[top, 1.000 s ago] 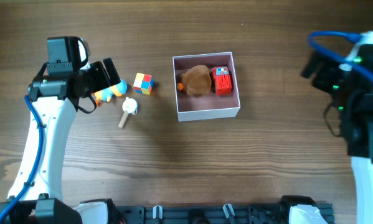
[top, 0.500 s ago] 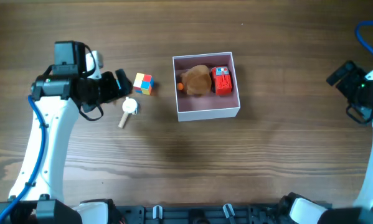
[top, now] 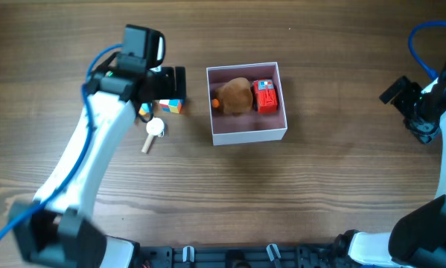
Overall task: Pack container
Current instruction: 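Move the left gripper to the Rubik's cube and grasp it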
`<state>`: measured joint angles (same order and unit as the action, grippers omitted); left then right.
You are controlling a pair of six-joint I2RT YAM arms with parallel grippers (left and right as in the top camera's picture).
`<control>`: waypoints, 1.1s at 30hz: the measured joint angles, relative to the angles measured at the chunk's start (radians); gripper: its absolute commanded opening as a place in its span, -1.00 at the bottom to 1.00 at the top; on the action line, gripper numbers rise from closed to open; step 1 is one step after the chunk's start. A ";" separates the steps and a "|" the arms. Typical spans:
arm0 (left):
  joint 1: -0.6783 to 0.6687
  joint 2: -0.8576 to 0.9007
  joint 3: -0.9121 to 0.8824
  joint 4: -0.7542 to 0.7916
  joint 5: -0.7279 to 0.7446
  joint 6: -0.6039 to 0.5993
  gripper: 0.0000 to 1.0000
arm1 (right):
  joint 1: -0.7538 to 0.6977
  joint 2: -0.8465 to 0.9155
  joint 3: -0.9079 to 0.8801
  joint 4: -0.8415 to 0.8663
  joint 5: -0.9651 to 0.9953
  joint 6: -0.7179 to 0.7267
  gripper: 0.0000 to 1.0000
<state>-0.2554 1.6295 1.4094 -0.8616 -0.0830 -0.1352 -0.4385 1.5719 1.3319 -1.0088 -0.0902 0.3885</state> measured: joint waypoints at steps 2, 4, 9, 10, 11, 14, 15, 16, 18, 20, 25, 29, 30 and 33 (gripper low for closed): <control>0.000 0.060 0.000 -0.001 0.000 0.042 0.93 | 0.000 0.000 0.000 0.000 0.000 0.000 1.00; -0.002 0.113 0.000 -0.002 0.001 0.080 0.89 | 0.000 0.000 0.000 0.000 0.000 0.000 1.00; -0.005 0.174 0.000 -0.005 -0.002 0.146 1.00 | 0.000 0.000 0.000 0.002 0.000 0.000 0.99; -0.005 0.174 0.000 -0.004 -0.002 0.151 1.00 | 0.000 0.000 0.000 0.003 0.000 0.000 1.00; -0.006 0.173 0.000 0.004 -0.002 0.158 0.99 | 0.000 0.000 0.000 0.003 0.000 0.000 0.99; -0.006 0.173 0.000 0.049 -0.003 0.163 0.99 | 0.000 0.000 0.000 0.003 0.000 0.000 0.99; -0.006 0.173 0.000 0.063 -0.002 0.164 0.99 | 0.000 0.000 0.000 0.003 0.000 0.000 1.00; -0.006 0.173 0.000 0.082 -0.002 0.166 0.99 | 0.000 0.000 0.000 0.003 0.000 0.000 1.00; -0.006 0.176 0.000 0.100 -0.002 0.169 0.99 | 0.000 0.000 0.000 0.003 0.000 0.000 0.99; -0.006 0.185 0.000 0.112 -0.002 0.169 0.99 | 0.000 0.000 0.000 0.003 0.000 0.000 1.00; -0.005 0.260 0.000 0.112 -0.001 0.176 0.97 | 0.000 0.000 0.000 0.005 0.000 0.000 0.99; -0.005 0.315 0.000 0.110 -0.001 0.180 0.88 | 0.000 0.000 0.000 0.021 0.000 0.000 1.00; -0.005 0.327 0.000 0.110 -0.001 0.181 0.84 | 0.000 0.000 0.000 0.027 0.000 0.000 1.00; -0.003 0.349 0.000 0.110 0.001 0.183 0.74 | 0.000 0.000 0.000 0.044 0.000 0.000 0.99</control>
<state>-0.2588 1.9789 1.4094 -0.7517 -0.0822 0.0483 -0.4385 1.5719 1.3319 -0.9649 -0.0902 0.3885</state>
